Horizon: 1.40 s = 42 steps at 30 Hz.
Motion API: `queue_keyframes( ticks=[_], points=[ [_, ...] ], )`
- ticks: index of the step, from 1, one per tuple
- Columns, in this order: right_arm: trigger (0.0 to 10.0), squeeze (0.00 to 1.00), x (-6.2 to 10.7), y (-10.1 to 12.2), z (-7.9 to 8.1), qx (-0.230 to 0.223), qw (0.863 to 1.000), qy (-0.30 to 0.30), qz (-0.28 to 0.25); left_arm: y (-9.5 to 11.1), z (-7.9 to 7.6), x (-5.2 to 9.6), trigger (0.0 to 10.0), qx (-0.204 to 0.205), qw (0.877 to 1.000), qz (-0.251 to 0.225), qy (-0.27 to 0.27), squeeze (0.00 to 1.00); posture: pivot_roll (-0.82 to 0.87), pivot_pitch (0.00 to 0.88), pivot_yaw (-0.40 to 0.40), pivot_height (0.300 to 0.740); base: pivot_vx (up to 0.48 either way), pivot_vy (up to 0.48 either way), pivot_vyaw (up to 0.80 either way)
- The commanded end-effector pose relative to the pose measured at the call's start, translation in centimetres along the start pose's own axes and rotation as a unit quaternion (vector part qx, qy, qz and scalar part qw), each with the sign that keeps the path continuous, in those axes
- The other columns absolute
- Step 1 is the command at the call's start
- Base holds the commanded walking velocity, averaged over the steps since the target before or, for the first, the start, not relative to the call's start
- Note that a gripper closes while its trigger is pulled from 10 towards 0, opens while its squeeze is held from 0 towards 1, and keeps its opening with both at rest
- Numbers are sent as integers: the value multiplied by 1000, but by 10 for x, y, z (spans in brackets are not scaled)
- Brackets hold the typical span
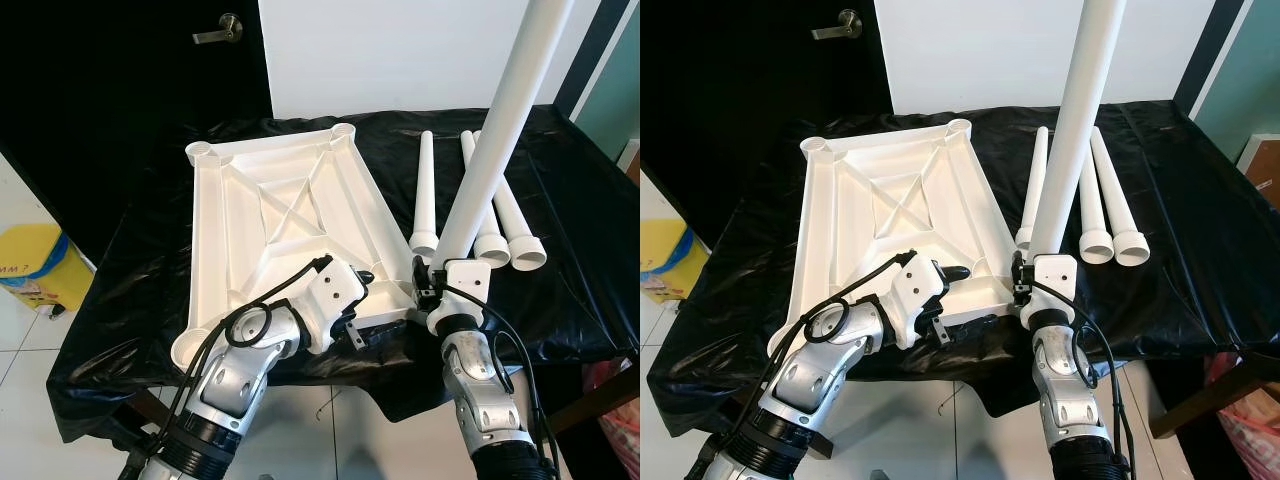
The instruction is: Building children table
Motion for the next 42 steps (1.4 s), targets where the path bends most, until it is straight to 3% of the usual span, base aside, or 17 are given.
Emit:
queue_keyframes(
  ticks=[1, 12, 13, 28, 29, 30, 31, 34, 42],
  points=[
    [10000, 0, 11, -28, 1, -3, 998, 4, 60, -2, 2, 0, 10000, 3, 1000, 2, 18, 0, -36, 24, 23, 740, 0, 0, 0],
    [10000, 0, 11, -16, 5, -13, 999, 24, 34, -2, 3, 1, 10000, 3, 1000, 2, 21, 0, -35, 29, 19, 740, 0, 0, 0],
    [10000, 1000, 11, -15, 5, -13, 999, 26, 34, -2, 3, 1, 10000, 3, 1000, 2, 22, 0, -35, 29, 19, 740, 0, 0, 0],
    [10000, 1000, 16, 0, -9, -7, 996, 85, -5, -1, 3, 0, 10000, 6, 1000, 0, 24, 0, -49, 45, 22, 740, 0, 0, 0],
    [10000, 75, 17, 1, -11, -6, 995, 97, -9, -1, 3, 0, 10000, 6, 1000, 0, 24, 0, -51, 46, 25, 740, 0, 0, 0],
    [10000, 75, 18, 2, -13, -6, 994, 105, -11, -1, 3, 0, 10000, 6, 1000, 0, 24, 0, -51, 46, 25, 740, 0, 0, 0],
    [10000, 0, 18, 3, -15, -1, 993, 117, -12, -1, 3, 0, 10000, 6, 1000, 0, 23, 0, -51, 46, 26, 740, 0, 0, 0],
    [10000, 0, 18, 3, -17, 18, 987, 157, -11, -1, 3, 0, 10000, 5, 1000, 1, 22, 0, -52, 45, 29, 740, 0, 0, 0],
    [10000, 0, 12, 7, -18, 35, 982, 187, -17, -1, 5, 0, 10000, 4, 1000, 0, 22, 0, -49, 43, 34, 740, 0, 0, 0]
  ],
)
Point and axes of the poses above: a point about 5 cm out from each wrist's last joint towards the gripper, its own x axis pointing back from the gripper into the wrist, its own y axis along the axis of the wrist's last joint, z = x × y, the point moved 4 cm from there along -x, pointing out of the wrist towards the gripper, and after that the axes turned 1 degree about x, right-handed, at the moved point
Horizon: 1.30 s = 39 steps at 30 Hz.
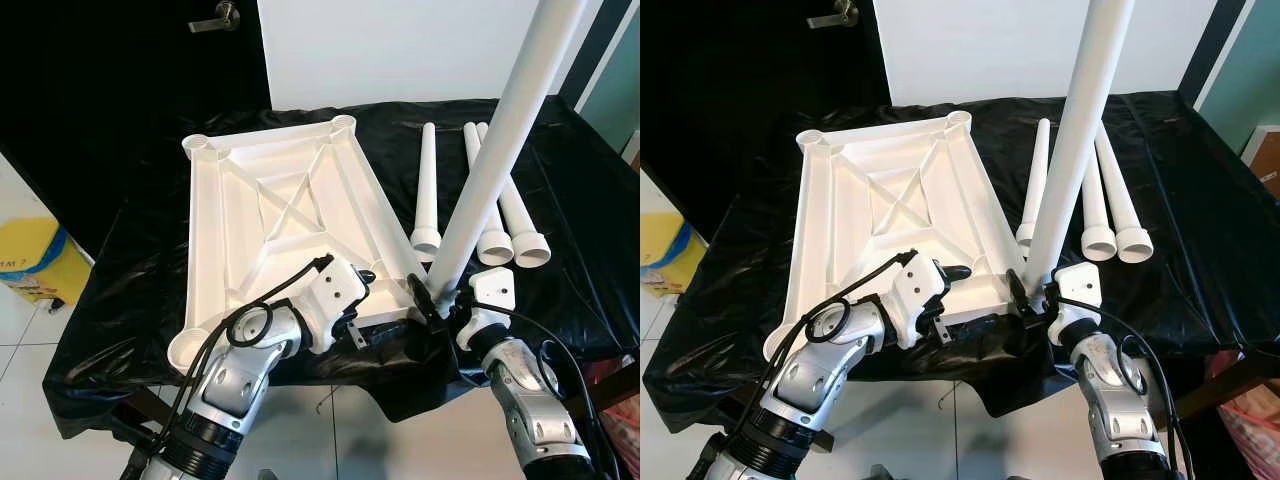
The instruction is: Building children table
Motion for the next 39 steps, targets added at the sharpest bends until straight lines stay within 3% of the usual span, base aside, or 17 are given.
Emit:
queue_keyframes(
  ticks=[1, 10, 11, 13, 14, 25, 26, 28, 29, 31, 35, 39],
  points=[
    [10000, 0, -5, 0, 3, 11, 999, 31, 0, -2, 6, 2, 10000, 1, 1000, 3, 22, 0, -49, 43, 38, 740, 0, 0, 0],
    [10000, 0, -16, 6, 7, 39, 996, 77, -7, -1, 7, 2, 10000, -1, 1000, 4, 21, 0, -43, 41, 41, 740, 0, 0, 0],
    [4863, 0, -17, 7, 6, 42, 996, 79, -8, -1, 7, 2, 10000, -2, 1000, 4, 21, 0, -40, 42, 42, 740, 0, 0, 0],
    [4863, 0, -18, 7, 5, 43, 996, 81, -8, -1, 7, 2, 10000, -2, 1000, 4, 21, 0, -40, 42, 42, 740, 0, 0, 0],
    [0, 0, -19, 7, 4, 44, 996, 83, -8, -1, 7, 2, 10000, -2, 1000, 5, 22, 0, -36, 42, 40, 740, 0, 0, 0],
    [0, 0, -11, -9, 4, 34, 996, 78, 16, -2, 8, 5, 10000, -1, 1000, 7, 24, 0, -32, 44, 41, 740, 0, 0, 0],
    [3176, 0, -11, -10, 3, 35, 997, 70, 19, -2, 8, 4, 10000, -2, 1000, 8, 24, 0, -35, 45, 42, 740, 0, 0, 0],
    [3176, 0, -11, -11, 3, 35, 997, 65, 21, -2, 8, 4, 10000, -2, 1000, 8, 24, 0, -35, 45, 42, 740, 0, 0, 0],
    [10000, 0, -11, -11, 1, 32, 998, 53, 22, -2, 9, 4, 10000, -3, 1000, 9, 25, 0, -36, 44, 42, 740, 0, 0, 0],
    [10000, 0, -11, -12, 0, 29, 998, 45, 22, -3, 9, 4, 10000, -3, 1000, 9, 26, 0, -36, 44, 42, 740, 0, 0, 0],
    [10000, 0, -12, -18, -6, 20, 998, -28, 47, -3, 12, 4, 10000, -4, 999, 9, 33, 0, -37, 43, 40, 740, 0, 0, 0],
    [10000, 0, -12, -21, -2, 9, 996, -69, 58, -4, 15, 4, 10000, -4, 999, 10, 39, 0, -42, 39, 38, 740, 0, 0, 0]
  ],
)
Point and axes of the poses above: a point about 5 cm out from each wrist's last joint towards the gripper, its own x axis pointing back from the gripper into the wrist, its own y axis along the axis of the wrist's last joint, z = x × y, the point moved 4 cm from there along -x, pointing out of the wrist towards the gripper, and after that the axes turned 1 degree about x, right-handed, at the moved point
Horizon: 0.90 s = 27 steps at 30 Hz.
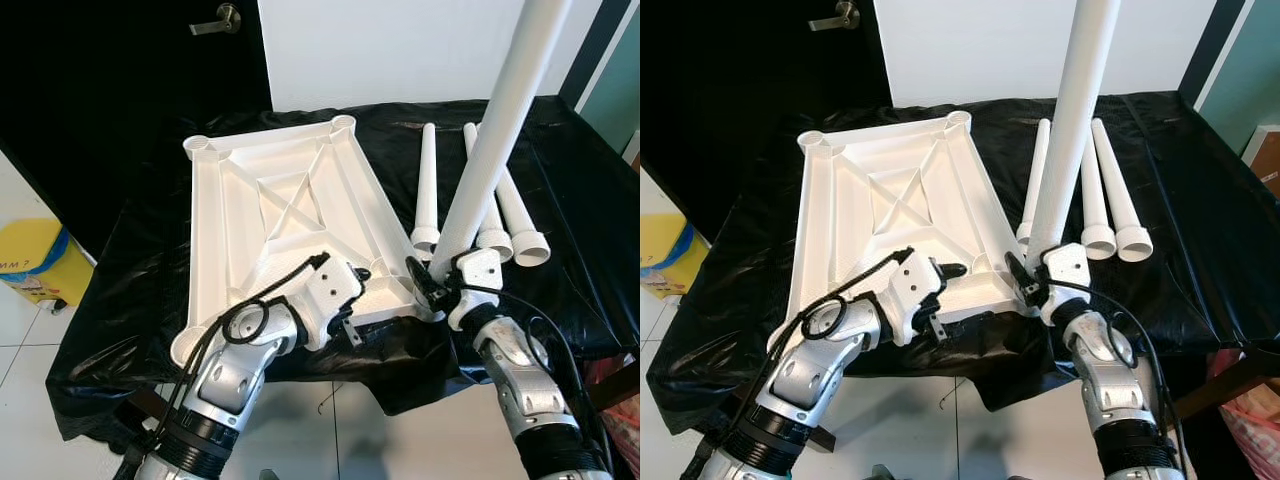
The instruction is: Building children table
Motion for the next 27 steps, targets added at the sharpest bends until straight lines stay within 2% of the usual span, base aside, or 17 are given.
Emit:
queue_keyframes(
  ticks=[1, 8, 9, 10, 13, 16, 22, 23, 26, 27],
  points=[
    [10000, 0, 10, -26, -1, 4, 997, -42, 60, -4, 8, 1, 10000, 4, 999, 5, 33, 0, -44, 37, 36, 740, 0, 0, 0],
    [10000, 0, 16, -33, 2, -1, 991, -110, 76, -4, 7, -1, 10000, 4, 999, 4, 34, 0, -44, 33, 30, 740, 0, 0, 0],
    [10000, 0, 21, -41, 5, -21, 979, -175, 99, -5, 6, -2, 10000, 5, 999, 3, 34, 0, -48, 30, 26, 740, 0, 0, 0],
    [10000, 0, 22, -44, 9, -28, 976, -187, 108, -5, 6, -2, 10000, 5, 999, 2, 34, 0, -49, 29, 26, 740, 0, 0, 0],
    [10000, 0, 18, -41, 20, -36, 980, -169, 103, -5, 6, -2, 10000, 5, 999, 2, 35, 0, -49, 28, 26, 740, 0, 0, 0],
    [10000, 0, 16, -33, 20, -25, 984, -156, 85, -5, 7, -4, 10000, 3, 999, 2, 34, 0, -56, 23, 27, 740, 0, 0, 0],
    [10000, 0, 16, -32, 21, -15, 984, -153, 86, -5, 7, -5, 10000, 0, 999, 3, 32, 0, -57, 19, 28, 740, 0, 0, 0],
    [10000, 678, 16, -32, 22, -14, 985, -152, 84, -5, 7, -5, 10000, 0, 999, 3, 32, 0, -57, 19, 28, 740, 0, 0, 0],
    [10000, 678, 17, -30, 22, -14, 985, -151, 81, -5, 6, -5, 10000, -1, 999, 3, 32, 0, -58, 18, 28, 740, 0, 0, 0],
    [10000, 1000, 18, -29, 22, -4, 986, -145, 78, -11, 10, -5, 10000, -5, 999, 21, 42, 0, -57, 19, 30, 740, 0, 0, 0]
  ],
)
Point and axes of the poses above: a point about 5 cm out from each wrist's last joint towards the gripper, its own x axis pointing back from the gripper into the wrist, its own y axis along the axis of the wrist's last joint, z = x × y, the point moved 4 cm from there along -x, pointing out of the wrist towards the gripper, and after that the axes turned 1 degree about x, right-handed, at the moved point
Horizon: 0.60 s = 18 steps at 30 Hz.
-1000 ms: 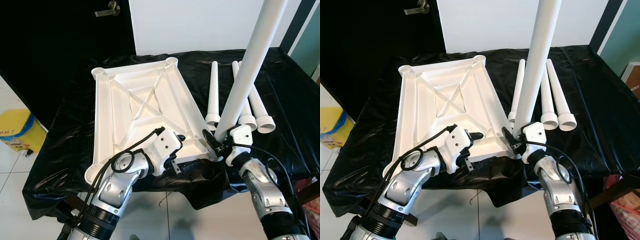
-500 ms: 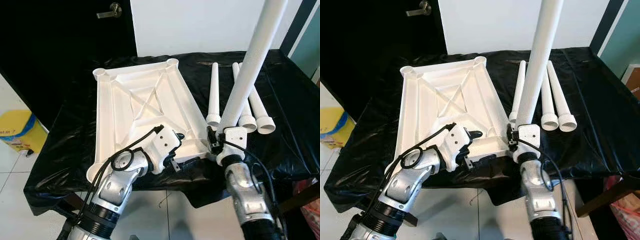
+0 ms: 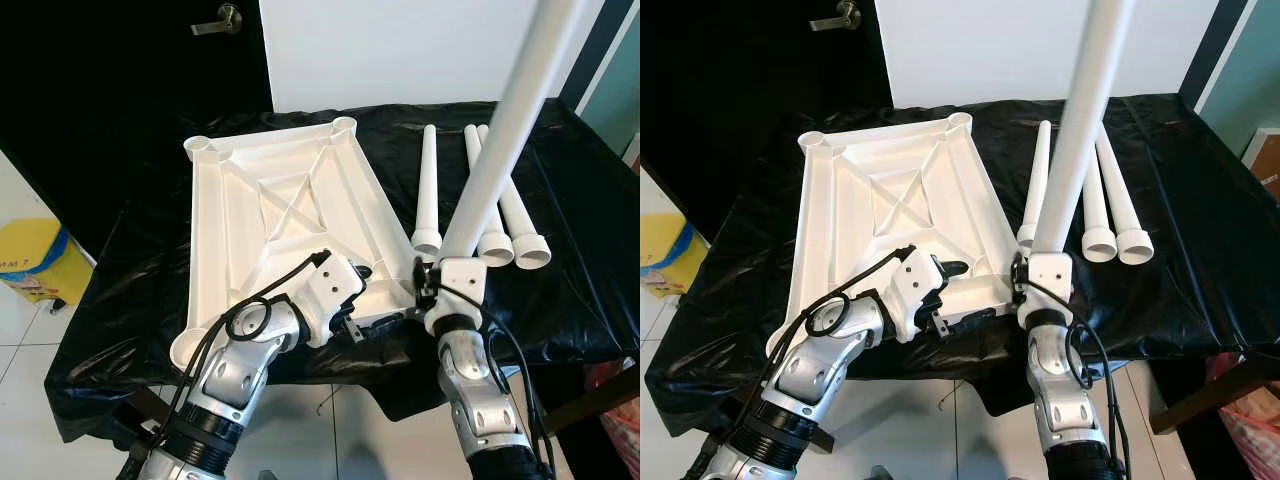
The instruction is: Building children table
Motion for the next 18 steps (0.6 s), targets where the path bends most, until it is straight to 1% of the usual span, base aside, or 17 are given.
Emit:
queue_keyframes(
  ticks=[1, 5, 6, 7, 9, 10, 11, 12, 14, 15, 17, 18],
  points=[
    [10000, 1000, 5, -12, 2, 14, 1000, 10, 25, -12, 11, 1, 10000, -9, 998, 30, 48, 0, -57, 19, 29, 740, 0, 0, 0],
    [10000, 1000, 6, -13, 0, 16, 999, 13, 25, -18, 15, 2, 10000, -14, 997, 47, 57, 0, -57, 19, 29, 740, 0, 0, 0],
    [10000, 1000, 8, -12, 0, 17, 999, 21, 20, -22, 20, 2, 10000, -10, 996, 59, 71, 0, -59, 18, 28, 740, 0, 0, 0],
    [10000, 1000, 8, -12, 0, 17, 999, 21, 20, -22, 20, 2, 10000, -10, 996, 59, 71, 0, -59, 18, 28, 740, 0, 0, 0],
    [10000, 1000, 13, -9, 1, 19, 999, 46, 7, -31, 35, 5, 10000, -3, 990, 85, 112, 0, -61, 18, 27, 740, 0, 0, 0],
    [10000, 773, 15, -8, 2, 20, 998, 58, 3, -35, 43, 6, 10000, -2, 986, 97, 132, 0, -62, 18, 27, 740, 0, 0, 0],
    [10000, 773, 15, -8, 2, 20, 998, 58, 3, -35, 43, 6, 10000, -2, 986, 97, 132, 0, -62, 18, 27, 740, 0, 0, 0],
    [10000, 0, 18, -8, 3, 17, 998, 68, 0, -40, 50, 9, 10000, -2, 982, 112, 153, 0, -62, 18, 27, 740, 0, 0, 0],
    [10000, 0, 21, -6, 3, 13, 997, 82, -5, -47, 61, 12, 10000, 4, 974, 132, 183, 0, -65, 17, 27, 740, 0, 0, 0],
    [10000, 0, 21, -6, 3, 13, 997, 82, -5, -47, 61, 12, 10000, 4, 974, 132, 183, 0, -65, 17, 27, 740, 0, 0, 0],
    [10000, 0, 23, -4, 3, 13, 996, 92, -14, -52, 69, 16, 10000, 15, 967, 146, 206, 0, -68, 16, 27, 740, 0, 0, 0],
    [10000, 0, 23, -4, 3, 13, 996, 92, -14, -52, 69, 16, 10000, 15, 967, 146, 206, 0, -68, 16, 27, 740, 0, 0, 0]
  ],
)
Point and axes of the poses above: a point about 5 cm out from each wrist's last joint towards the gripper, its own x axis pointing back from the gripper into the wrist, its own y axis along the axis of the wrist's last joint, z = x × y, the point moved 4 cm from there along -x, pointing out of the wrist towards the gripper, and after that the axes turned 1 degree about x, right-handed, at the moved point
